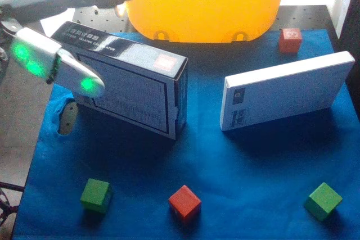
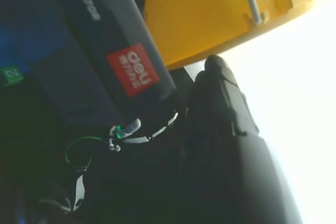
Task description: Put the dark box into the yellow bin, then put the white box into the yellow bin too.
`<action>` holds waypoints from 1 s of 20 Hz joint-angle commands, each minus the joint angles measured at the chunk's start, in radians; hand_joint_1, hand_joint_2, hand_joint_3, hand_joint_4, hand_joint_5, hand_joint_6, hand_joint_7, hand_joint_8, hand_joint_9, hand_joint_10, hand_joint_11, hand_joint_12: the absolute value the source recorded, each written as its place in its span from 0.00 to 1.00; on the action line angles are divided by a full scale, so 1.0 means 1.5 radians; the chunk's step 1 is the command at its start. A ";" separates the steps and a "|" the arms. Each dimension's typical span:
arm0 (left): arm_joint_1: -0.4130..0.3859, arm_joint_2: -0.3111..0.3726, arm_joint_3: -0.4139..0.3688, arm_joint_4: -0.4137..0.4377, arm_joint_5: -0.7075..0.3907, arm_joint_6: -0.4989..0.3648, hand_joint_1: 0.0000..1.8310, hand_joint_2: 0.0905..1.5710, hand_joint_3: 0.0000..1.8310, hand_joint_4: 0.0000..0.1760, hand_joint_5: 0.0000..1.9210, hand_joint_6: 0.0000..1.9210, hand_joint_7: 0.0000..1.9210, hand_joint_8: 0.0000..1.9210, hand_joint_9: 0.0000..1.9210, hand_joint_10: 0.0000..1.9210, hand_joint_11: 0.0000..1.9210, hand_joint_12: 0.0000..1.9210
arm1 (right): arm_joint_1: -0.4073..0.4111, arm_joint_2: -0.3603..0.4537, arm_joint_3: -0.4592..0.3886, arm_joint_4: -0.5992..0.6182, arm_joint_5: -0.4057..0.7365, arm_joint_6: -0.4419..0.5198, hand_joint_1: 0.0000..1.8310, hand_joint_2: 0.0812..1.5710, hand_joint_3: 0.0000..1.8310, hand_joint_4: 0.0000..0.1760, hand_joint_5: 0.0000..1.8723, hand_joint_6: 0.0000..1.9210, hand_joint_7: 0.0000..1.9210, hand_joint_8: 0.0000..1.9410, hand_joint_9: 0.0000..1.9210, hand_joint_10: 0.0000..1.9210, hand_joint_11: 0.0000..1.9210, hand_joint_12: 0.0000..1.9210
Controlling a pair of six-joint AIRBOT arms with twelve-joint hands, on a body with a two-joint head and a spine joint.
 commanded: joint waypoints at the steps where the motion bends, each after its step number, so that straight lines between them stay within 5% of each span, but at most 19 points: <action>1: -0.008 -0.004 0.005 -0.041 -0.044 -0.008 0.31 0.36 0.00 0.65 0.00 0.00 0.06 0.01 0.09 0.01 0.10 0.02 | 0.012 0.001 0.003 0.004 0.081 0.002 0.17 0.63 0.00 0.09 0.26 0.00 0.25 0.00 0.23 0.00 0.08 0.34; 2: -0.008 -0.009 0.009 -0.037 -0.040 -0.009 0.33 0.36 0.00 0.69 0.00 0.00 0.06 0.00 0.09 0.01 0.10 0.02 | 0.012 0.000 0.003 0.004 0.081 0.002 0.18 0.62 0.00 0.13 0.27 0.00 0.25 0.00 0.22 0.00 0.07 0.33; 4: -0.008 -0.018 0.016 -0.032 -0.035 -0.011 0.35 0.35 0.00 0.73 0.00 0.00 0.06 0.00 0.09 0.00 0.09 0.02 | 0.012 0.000 0.003 0.004 0.081 0.002 0.17 0.64 0.00 0.01 0.25 0.00 0.24 0.00 0.22 0.00 0.08 0.34; 9: -0.009 -0.034 0.035 -0.001 -0.019 -0.042 0.43 0.36 0.00 0.83 0.00 0.00 0.06 0.00 0.10 0.00 0.10 0.02 | 0.012 0.000 0.003 0.004 0.081 0.002 0.16 0.64 0.00 0.02 0.24 0.00 0.22 0.00 0.21 0.00 0.07 0.34; 11: -0.009 -0.038 0.036 0.018 -0.013 -0.048 0.52 0.42 0.00 0.60 0.10 0.01 0.13 0.00 0.17 0.01 0.17 0.03 | 0.012 0.000 0.003 0.004 0.081 0.002 0.16 0.64 0.00 0.00 0.24 0.00 0.22 0.00 0.20 0.00 0.06 0.34; 12: -0.009 -0.042 0.038 0.032 -0.010 -0.058 0.57 0.47 0.00 0.43 0.18 0.01 0.20 0.01 0.26 0.01 0.27 0.06 | 0.012 0.000 0.003 0.004 0.081 0.002 0.16 0.64 0.00 0.00 0.24 0.00 0.22 0.00 0.20 0.00 0.05 0.37; 13: -0.009 -0.048 0.045 0.047 -0.008 -0.075 0.61 0.49 0.00 0.14 0.23 0.01 0.26 0.01 0.32 0.01 0.33 0.07 | 0.012 0.000 0.003 0.004 0.081 0.002 0.16 0.65 0.00 0.00 0.25 0.00 0.23 0.00 0.21 0.00 0.05 0.38; 14: -0.009 -0.056 0.053 0.058 -0.007 -0.090 0.66 0.53 0.00 0.00 0.32 0.01 0.35 0.01 0.40 0.02 0.41 0.10 | 0.012 0.000 0.003 0.004 0.081 0.002 0.16 0.64 0.00 0.00 0.25 0.00 0.22 0.00 0.20 0.00 0.04 0.38; 15: -0.009 -0.058 0.056 0.061 -0.005 -0.093 0.74 0.56 0.00 0.00 0.35 0.00 0.36 0.00 0.43 0.01 0.46 0.11 | 0.012 -0.001 0.003 0.004 0.081 0.002 0.16 0.63 0.00 0.01 0.25 0.00 0.22 0.00 0.20 0.00 0.04 0.38; 16: -0.009 -0.060 0.057 0.070 0.006 -0.093 0.81 0.61 0.00 0.00 0.44 0.01 0.50 0.35 0.58 0.33 0.51 0.11 | 0.012 -0.001 0.003 0.004 0.081 0.002 0.16 0.63 0.00 0.00 0.24 0.00 0.22 0.00 0.20 0.00 0.04 0.38; 17: -0.009 -0.060 0.058 0.074 0.010 -0.093 0.77 0.64 0.00 0.00 0.47 0.39 0.57 0.36 0.63 0.37 0.57 0.14 | 0.012 -0.001 0.003 0.004 0.081 0.002 0.16 0.63 0.00 0.00 0.24 0.00 0.23 0.00 0.21 0.00 0.05 0.39; 19: -0.008 -0.061 0.057 0.074 0.015 -0.093 0.77 0.61 0.00 0.00 0.53 0.40 0.70 0.14 0.69 0.33 0.61 0.27 | 0.012 -0.001 0.003 0.004 0.081 0.002 0.16 0.63 0.00 0.00 0.25 0.00 0.23 0.00 0.21 0.00 0.05 0.39; 20: -0.008 -0.062 0.057 0.074 0.018 -0.093 0.77 0.63 0.00 0.00 0.56 0.36 0.62 0.29 0.61 0.46 0.57 0.38 | 0.012 -0.001 0.003 0.004 0.081 0.002 0.15 0.63 0.00 0.03 0.26 0.01 0.24 0.01 0.22 0.01 0.06 0.39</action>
